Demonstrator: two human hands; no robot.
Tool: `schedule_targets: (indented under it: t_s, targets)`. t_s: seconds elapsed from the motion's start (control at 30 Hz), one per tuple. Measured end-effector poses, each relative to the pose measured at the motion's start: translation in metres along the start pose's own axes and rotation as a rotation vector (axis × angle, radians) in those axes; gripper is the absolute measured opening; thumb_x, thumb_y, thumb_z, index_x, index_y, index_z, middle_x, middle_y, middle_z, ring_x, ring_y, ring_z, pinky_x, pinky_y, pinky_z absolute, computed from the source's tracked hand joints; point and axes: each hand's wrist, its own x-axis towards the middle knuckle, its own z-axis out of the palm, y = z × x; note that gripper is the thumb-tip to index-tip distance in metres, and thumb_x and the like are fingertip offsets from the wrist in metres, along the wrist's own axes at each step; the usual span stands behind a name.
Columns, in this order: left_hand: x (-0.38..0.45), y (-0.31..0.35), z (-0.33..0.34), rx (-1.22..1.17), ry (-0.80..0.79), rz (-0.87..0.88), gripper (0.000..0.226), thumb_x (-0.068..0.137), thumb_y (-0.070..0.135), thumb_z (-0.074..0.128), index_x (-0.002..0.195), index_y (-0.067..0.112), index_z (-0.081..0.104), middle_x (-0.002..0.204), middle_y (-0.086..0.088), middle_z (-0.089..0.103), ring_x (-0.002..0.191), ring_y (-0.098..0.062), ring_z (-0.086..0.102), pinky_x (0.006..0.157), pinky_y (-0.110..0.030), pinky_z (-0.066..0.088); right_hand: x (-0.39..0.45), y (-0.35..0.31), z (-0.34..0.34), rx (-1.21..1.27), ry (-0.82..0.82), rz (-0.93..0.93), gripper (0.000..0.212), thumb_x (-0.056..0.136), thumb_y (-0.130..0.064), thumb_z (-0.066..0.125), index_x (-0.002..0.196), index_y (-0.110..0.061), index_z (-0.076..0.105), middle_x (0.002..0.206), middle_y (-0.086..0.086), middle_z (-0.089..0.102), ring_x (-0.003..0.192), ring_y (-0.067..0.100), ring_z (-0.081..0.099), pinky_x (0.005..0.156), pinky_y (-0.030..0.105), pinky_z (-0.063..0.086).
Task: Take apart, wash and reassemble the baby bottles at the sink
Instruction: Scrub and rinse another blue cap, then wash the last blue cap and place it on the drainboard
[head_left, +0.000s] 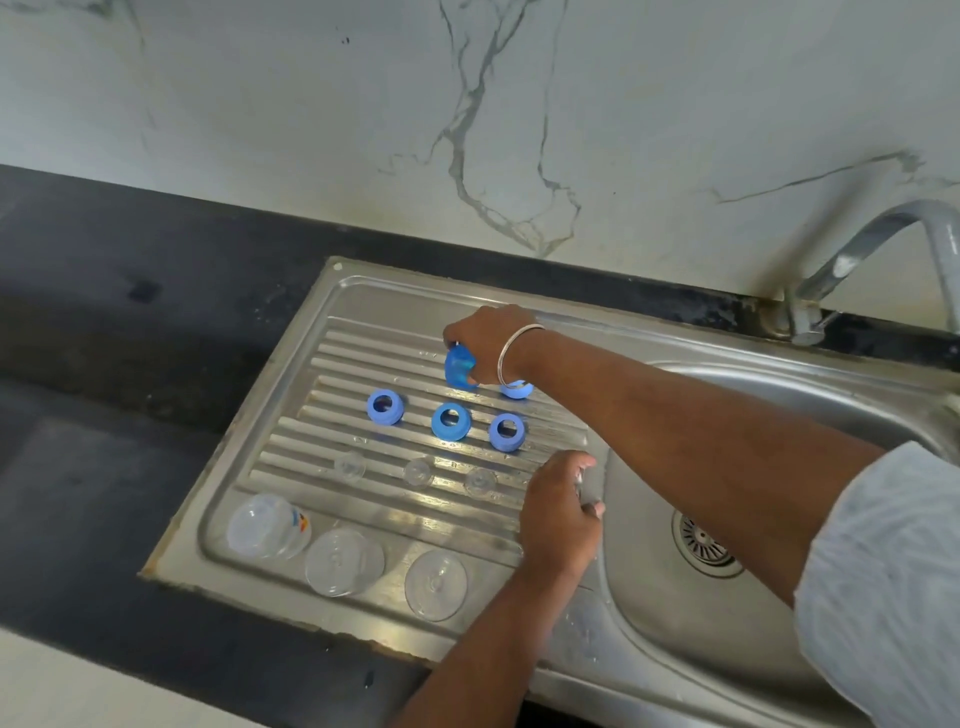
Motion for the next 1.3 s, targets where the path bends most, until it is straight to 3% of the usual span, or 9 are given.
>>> schedule_targets:
  t_s: [0.27, 0.37, 0.57, 0.7, 0.83, 0.9, 1.0, 1.17, 1.3]
  targets:
    - [0.000, 0.001, -0.002, 0.050, 0.003, 0.013, 0.036, 0.073, 0.008, 0.076, 0.099, 0.023, 0.058, 0.087, 0.016, 0.049, 0.081, -0.011, 0.054, 0.075, -0.023, 0.044, 0.002, -0.004, 0.010, -0.051, 0.001, 0.002, 0.049, 0.084, -0.038, 0.069, 0.129, -0.034, 0.049, 0.118, -0.003, 0.062, 0.107, 0.023, 0.059, 0.094, 0.037, 0.035]
    - [-0.001, 0.002, -0.003, 0.048, -0.002, 0.009, 0.034, 0.074, 0.008, 0.076, 0.099, 0.022, 0.058, 0.086, 0.016, 0.047, 0.081, -0.012, 0.054, 0.074, -0.022, 0.041, 0.000, -0.004, 0.015, -0.017, -0.040, 0.011, 0.069, 0.083, -0.039, 0.070, 0.143, -0.038, 0.035, 0.133, -0.002, 0.056, 0.123, 0.024, 0.052, 0.110, 0.045, 0.027]
    - [0.000, 0.001, -0.004, 0.034, -0.044, 0.010, 0.045, 0.074, 0.009, 0.077, 0.113, 0.025, 0.062, 0.102, 0.013, 0.059, 0.086, -0.013, 0.059, 0.082, -0.030, 0.051, -0.035, 0.005, -0.001, 0.241, 0.228, 0.096, 0.065, 0.088, -0.045, 0.062, 0.146, -0.035, 0.035, 0.146, -0.001, 0.047, 0.139, 0.019, 0.038, 0.119, 0.049, 0.011]
    - [0.000, 0.001, -0.004, 0.065, -0.037, 0.021, 0.045, 0.074, 0.010, 0.077, 0.114, 0.025, 0.062, 0.102, 0.013, 0.059, 0.088, -0.013, 0.060, 0.083, -0.030, 0.051, -0.096, 0.022, 0.012, 0.592, 0.588, 0.256, 0.039, 0.091, -0.030, 0.064, 0.129, -0.023, 0.061, 0.129, -0.003, 0.063, 0.122, 0.016, 0.056, 0.111, 0.034, 0.036]
    - [0.002, 0.002, -0.002, 0.104, -0.026, 0.011, 0.045, 0.073, 0.013, 0.078, 0.112, 0.028, 0.062, 0.099, 0.013, 0.058, 0.090, -0.014, 0.061, 0.081, -0.030, 0.051, -0.168, 0.037, 0.051, 0.916, 0.863, 0.658, 0.017, 0.089, -0.021, 0.066, 0.104, -0.026, 0.072, 0.094, -0.012, 0.072, 0.090, 0.001, 0.065, 0.081, 0.007, 0.044]
    - [0.001, 0.004, 0.001, 0.114, -0.017, 0.024, 0.044, 0.071, 0.011, 0.076, 0.111, 0.026, 0.062, 0.097, 0.011, 0.059, 0.091, -0.016, 0.060, 0.081, -0.031, 0.050, -0.201, 0.046, 0.075, 0.930, 0.801, 0.822, 0.015, 0.089, -0.019, 0.065, 0.100, -0.026, 0.072, 0.081, -0.009, 0.068, 0.079, 0.005, 0.062, 0.073, 0.010, 0.045]
    - [0.000, 0.006, 0.005, 0.155, -0.063, 0.039, 0.045, 0.073, 0.010, 0.070, 0.115, 0.026, 0.063, 0.105, 0.012, 0.061, 0.101, -0.015, 0.060, 0.087, -0.032, 0.050, -0.241, 0.064, 0.115, 0.921, 0.573, 0.986, 0.013, 0.085, -0.020, 0.066, 0.097, -0.024, 0.072, 0.075, -0.005, 0.066, 0.079, 0.014, 0.062, 0.078, 0.023, 0.046]
    - [0.004, 0.015, 0.022, 0.254, -0.119, 0.087, 0.030, 0.081, 0.022, 0.066, 0.109, 0.035, 0.064, 0.102, 0.018, 0.067, 0.105, -0.018, 0.060, 0.090, -0.027, 0.045, -0.302, 0.096, 0.167, 0.856, 0.358, 1.112, 0.021, 0.081, -0.024, 0.071, 0.102, -0.027, 0.070, 0.089, -0.005, 0.068, 0.093, 0.017, 0.066, 0.087, 0.027, 0.048]
    - [0.000, 0.033, 0.041, 0.316, -0.153, 0.083, 0.027, 0.085, 0.024, 0.063, 0.109, 0.036, 0.062, 0.100, 0.019, 0.066, 0.101, -0.016, 0.062, 0.092, -0.041, 0.049, -0.339, 0.127, 0.191, 0.782, 0.284, 1.154, 0.033, 0.081, -0.017, 0.070, 0.113, -0.025, 0.068, 0.109, 0.002, 0.070, 0.103, 0.024, 0.063, 0.088, 0.028, 0.048]
